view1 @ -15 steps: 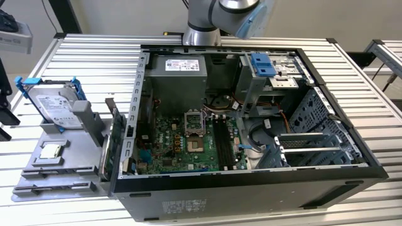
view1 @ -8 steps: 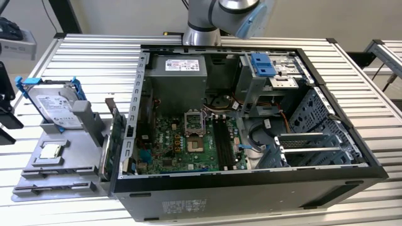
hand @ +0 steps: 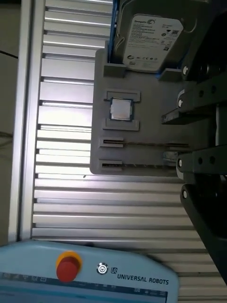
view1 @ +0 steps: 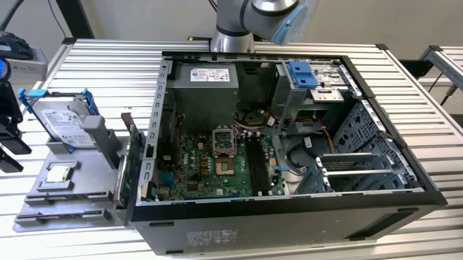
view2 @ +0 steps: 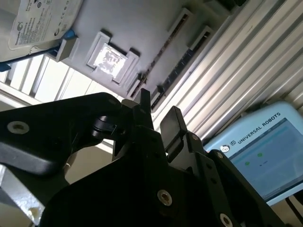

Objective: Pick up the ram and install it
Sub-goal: 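Pick up the ram and move it above insertion slot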

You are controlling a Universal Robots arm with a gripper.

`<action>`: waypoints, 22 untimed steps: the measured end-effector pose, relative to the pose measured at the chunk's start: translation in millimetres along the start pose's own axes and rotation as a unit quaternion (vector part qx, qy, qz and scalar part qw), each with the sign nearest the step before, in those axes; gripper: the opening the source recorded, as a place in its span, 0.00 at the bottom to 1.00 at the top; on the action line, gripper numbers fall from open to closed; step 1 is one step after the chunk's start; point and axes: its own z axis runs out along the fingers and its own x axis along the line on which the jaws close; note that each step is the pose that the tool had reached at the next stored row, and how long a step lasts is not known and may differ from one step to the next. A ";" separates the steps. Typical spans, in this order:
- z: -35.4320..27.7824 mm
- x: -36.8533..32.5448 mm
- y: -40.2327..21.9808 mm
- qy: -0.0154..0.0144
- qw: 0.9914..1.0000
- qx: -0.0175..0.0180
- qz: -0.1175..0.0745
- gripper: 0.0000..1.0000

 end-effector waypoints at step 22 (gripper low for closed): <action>32.7 9.0 0.3 0.002 1.000 0.000 -0.003 1.00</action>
